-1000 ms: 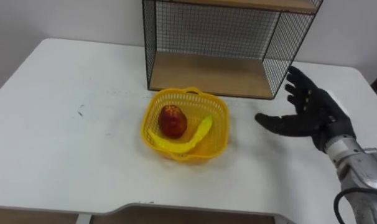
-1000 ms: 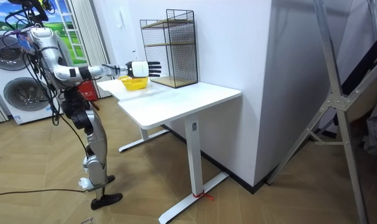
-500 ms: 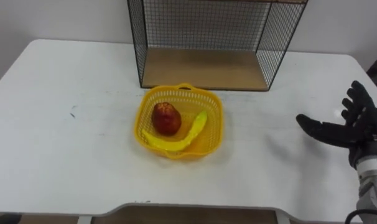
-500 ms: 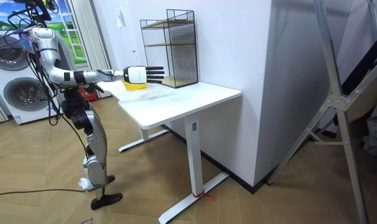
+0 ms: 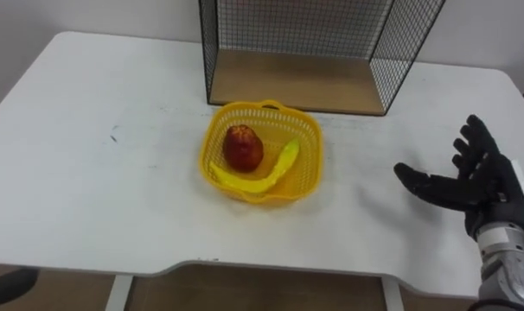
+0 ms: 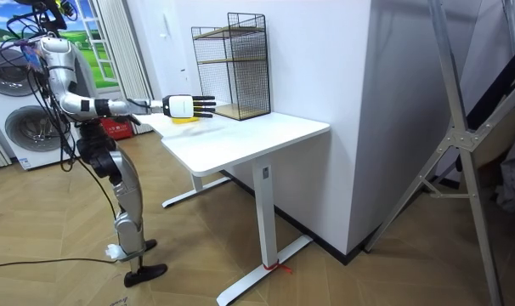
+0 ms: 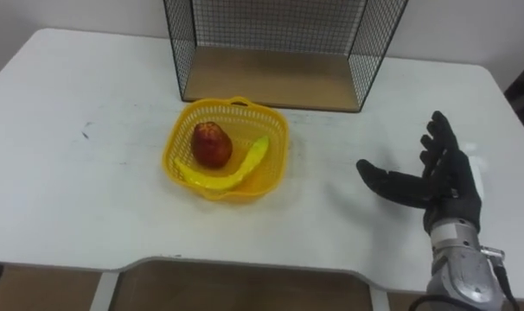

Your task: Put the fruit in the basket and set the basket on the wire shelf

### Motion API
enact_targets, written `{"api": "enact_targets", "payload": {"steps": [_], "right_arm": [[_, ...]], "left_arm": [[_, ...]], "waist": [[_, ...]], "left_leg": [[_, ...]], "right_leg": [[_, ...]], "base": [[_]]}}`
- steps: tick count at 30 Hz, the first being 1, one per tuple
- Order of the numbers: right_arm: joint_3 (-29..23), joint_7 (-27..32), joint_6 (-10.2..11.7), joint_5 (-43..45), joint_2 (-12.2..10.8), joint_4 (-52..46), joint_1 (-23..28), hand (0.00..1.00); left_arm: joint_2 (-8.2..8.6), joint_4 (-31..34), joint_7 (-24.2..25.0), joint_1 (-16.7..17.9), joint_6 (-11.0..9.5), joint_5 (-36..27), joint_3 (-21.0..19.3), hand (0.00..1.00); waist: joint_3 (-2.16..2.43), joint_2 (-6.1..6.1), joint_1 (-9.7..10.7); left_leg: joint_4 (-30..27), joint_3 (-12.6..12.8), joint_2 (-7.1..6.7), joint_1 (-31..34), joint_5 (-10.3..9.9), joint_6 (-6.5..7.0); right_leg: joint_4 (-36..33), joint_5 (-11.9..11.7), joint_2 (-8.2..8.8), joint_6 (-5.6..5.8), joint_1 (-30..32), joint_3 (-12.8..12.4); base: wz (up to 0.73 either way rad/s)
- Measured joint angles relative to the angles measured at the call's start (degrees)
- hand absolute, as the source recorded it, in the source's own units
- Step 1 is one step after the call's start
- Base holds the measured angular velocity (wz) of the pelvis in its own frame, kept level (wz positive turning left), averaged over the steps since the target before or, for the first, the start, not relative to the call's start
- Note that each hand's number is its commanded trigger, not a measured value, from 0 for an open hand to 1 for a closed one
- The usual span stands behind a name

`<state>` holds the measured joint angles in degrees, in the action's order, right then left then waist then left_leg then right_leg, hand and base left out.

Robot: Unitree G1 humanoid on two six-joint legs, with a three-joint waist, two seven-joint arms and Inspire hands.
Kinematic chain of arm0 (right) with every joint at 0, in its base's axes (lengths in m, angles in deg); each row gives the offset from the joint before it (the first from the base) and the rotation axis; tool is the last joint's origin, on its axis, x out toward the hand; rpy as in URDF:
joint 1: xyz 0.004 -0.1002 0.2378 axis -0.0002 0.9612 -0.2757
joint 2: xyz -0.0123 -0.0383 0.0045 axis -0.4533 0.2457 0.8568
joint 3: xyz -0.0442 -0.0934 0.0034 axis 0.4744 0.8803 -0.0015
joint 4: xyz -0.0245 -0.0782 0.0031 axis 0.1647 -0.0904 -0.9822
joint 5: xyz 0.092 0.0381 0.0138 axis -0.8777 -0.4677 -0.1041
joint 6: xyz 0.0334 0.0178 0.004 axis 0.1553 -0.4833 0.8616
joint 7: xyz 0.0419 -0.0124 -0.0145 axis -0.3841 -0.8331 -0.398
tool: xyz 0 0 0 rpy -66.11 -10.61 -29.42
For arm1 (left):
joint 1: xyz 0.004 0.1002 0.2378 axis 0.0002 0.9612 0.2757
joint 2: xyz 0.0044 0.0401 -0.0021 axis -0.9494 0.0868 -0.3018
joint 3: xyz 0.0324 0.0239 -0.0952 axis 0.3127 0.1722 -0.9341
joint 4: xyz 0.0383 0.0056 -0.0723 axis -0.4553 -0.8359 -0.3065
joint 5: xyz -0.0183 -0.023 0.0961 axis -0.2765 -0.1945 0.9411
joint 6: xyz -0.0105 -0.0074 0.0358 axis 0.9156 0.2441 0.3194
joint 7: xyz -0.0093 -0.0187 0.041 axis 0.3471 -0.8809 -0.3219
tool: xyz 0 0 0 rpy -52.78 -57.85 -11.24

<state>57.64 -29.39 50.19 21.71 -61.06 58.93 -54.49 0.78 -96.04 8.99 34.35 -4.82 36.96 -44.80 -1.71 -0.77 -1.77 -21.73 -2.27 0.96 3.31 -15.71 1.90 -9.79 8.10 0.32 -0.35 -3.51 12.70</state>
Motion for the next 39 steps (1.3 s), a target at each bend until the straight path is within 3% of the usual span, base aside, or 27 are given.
{"api": "enact_targets", "payload": {"steps": [6, 16, 25, 28, 30, 31, 32, 33, 34, 35, 37, 39], "right_arm": [[1.71, -0.03, 0.13, -0.29, 0.01, 0.0, -0.1, 0.0], [3.68, 0.07, 2.1, -0.29, -1.25, 0.08, 0.15, 0.0], [2.74, 8.83, 3.87, -2.59, -1.43, 0.04, 2.4, 0.0], [1.13, 10.94, 3.96, -4.93, -1.43, -1.24, 5.07, 0.0], [0.4, 12.36, 3.89, -4.89, -1.45, -1.65, 7.02, 0.0], [0.13, 13.24, 3.6, -5.0, -1.47, -1.9, 7.52, 0.0], [-0.29, 13.85, 3.58, -5.28, -1.45, -3.02, 7.94, 0.0], [-0.53, 14.28, 3.58, -5.52, -1.38, -4.15, 8.24, 0.0], [-0.89, 15.47, 3.68, -6.87, -1.01, -6.62, 8.56, 0.0], [-1.32, 16.41, 3.86, -8.22, -0.41, -8.11, 8.58, 0.0], [-2.41, 17.57, 4.27, -9.16, 0.68, -8.67, 8.59, 0.0], [-3.3, 18.7, 4.29, -9.2, 1.08, -8.66, 8.61, 0.0]], "left_arm": [[-0.18, 0.37, -0.93, 0.01, 0.08, 0.13, 2.2, 0.0], [-0.15, 0.37, -3.54, 0.01, 0.11, 0.4, 2.29, 0.0], [0.22, 0.37, -9.59, 0.01, -0.07, -3.26, 2.48, 0.0], [0.21, 1.49, -13.54, 0.01, -1.72, -7.21, 2.37, 0.0], [0.44, 5.32, -17.61, 0.13, -5.0, -9.05, 0.92, 0.0], [0.47, 9.15, -19.92, 0.14, -9.36, -9.6, -1.4, 0.0], [0.41, 12.53, -21.44, 0.15, -13.17, -9.63, -4.67, 0.0], [0.32, 13.84, -22.23, 0.24, -14.68, -9.59, -6.23, 0.0], [0.2, 16.09, -23.95, 0.77, -16.82, -9.41, -9.12, 0.0], [0.19, 17.92, -25.81, 1.59, -18.14, -8.61, -11.52, 0.0], [0.21, 19.16, -28.5, 1.85, -19.47, -6.93, -14.35, 0.0], [0.21, 19.18, -30.65, 2.33, -20.13, -4.58, -17.42, 0.0]], "waist": [[0.1, 1.17, -0.08], [0.6, 0.41, -0.08], [1.01, -0.03, -1.37], [1.05, 0.17, -3.24], [1.3, 0.31, -5.0], [1.51, 0.53, -5.7], [2.12, 0.71, -5.99], [2.39, 1.12, -6.01], [2.22, 1.47, -5.94], [2.47, 2.03, -5.78], [2.53, 2.27, -6.05], [2.51, 1.84, -6.29]], "left_leg": [[-0.22, 0.39, -0.41, 0.32, 0.4, 0.57], [-0.14, 0.3, -0.58, 0.02, 0.68, 0.72], [0.16, 0.55, -0.41, -1.0, 0.59, 0.57], [0.7, 0.9, -0.37, -1.76, 0.62, 0.5], [1.67, 1.75, -0.3, -2.56, 0.66, 0.44], [2.67, 2.02, -0.44, -3.29, 0.89, 0.43], [3.94, 2.22, -0.71, -4.23, 1.33, 0.49], [4.63, 2.34, -0.83, -4.73, 1.57, 0.54], [6.03, 2.67, -1.07, -5.86, 2.0, 0.6], [7.29, 2.82, -1.36, -7.1, 2.41, 0.67], [8.35, 2.77, -1.67, -8.57, 2.65, 0.67], [8.58, 2.63, -1.71, -9.01, 2.62, 0.56]], "right_leg": [[-0.3, -0.63, 0.32, 0.45, 0.62, -1.12], [-0.76, -0.79, 0.5, 0.53, 0.6, -1.37], [-1.06, -0.79, 0.3, 0.53, 0.24, -1.87], [-1.03, -0.77, 0.29, 0.53, 0.11, -2.44], [-1.34, -0.6, 0.4, 0.5, 0.4, -3.15], [-2.05, -0.34, 0.61, 0.6, 0.55, -3.2], [-2.25, -0.17, 0.83, 0.78, 0.35, -3.34], [-2.34, -0.09, 0.99, 0.92, 0.25, -3.33], [-2.47, 0.14, 1.26, 1.16, -0.15, -3.36], [-2.4, 0.5, 1.49, 1.1, -0.63, -3.4], [-2.42, 1.27, 1.75, 1.03, -1.51, -3.35], [-2.9, 2.18, 1.87, 0.79, -1.66, -3.07]], "base": [[-0.01], [-0.01], [-0.06], [-0.08], [-0.21], [-0.14], [-0.11], [-0.1], [-0.1], [-0.07], [0.0], [0.06]]}}
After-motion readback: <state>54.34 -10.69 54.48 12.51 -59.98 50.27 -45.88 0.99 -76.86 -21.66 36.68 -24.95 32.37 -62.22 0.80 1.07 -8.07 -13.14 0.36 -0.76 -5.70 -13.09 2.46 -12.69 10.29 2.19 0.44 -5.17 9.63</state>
